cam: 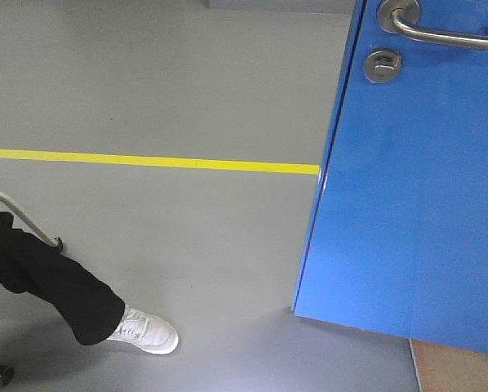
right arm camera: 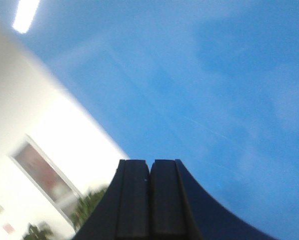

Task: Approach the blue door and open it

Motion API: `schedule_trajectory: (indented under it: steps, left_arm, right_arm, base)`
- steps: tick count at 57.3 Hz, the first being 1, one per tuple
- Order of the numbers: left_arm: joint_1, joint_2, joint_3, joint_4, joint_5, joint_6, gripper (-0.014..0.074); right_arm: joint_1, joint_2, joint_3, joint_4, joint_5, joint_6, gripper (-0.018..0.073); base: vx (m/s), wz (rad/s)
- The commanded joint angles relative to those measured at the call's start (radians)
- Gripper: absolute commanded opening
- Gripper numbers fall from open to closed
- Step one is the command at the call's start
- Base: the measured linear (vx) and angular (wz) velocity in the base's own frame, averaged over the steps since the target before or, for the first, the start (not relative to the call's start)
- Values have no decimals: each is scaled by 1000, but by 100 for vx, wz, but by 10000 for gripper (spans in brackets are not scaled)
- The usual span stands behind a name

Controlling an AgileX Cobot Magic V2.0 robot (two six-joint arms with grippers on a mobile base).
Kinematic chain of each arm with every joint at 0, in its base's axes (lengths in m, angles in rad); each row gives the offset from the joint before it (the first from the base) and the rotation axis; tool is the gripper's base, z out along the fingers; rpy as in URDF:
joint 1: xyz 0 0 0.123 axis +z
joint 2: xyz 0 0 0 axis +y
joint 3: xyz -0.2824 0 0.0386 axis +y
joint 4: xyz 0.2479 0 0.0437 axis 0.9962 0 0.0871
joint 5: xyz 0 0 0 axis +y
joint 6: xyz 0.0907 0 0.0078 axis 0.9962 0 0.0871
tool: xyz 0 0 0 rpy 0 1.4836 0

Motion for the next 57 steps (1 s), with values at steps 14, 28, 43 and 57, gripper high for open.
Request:
schedule_trajectory:
  steps: [14,28,43,57]
  left_arm:
    - [-6,-11,-26,-3,-85,-7,73]
    - [-6,-11,-26,-3,-85,-7,73]
    - [-6,-11,-26,-3,-85,-7,73]
    - [-6,-11,-26,-3,-85,-7,73]
  right_arm:
    - [-2,-268,-29,19,-65,-6,12]
    - [-3,-338,-29,-62,-58,-96,12]
    - [-3,-353,-29,-58,-55,-245,12]
    - [-3,-353,-29,-287,-12,-159,12]
  base:
    - [0,0]
    - [0,0]
    - [0,0]
    - [0,0]
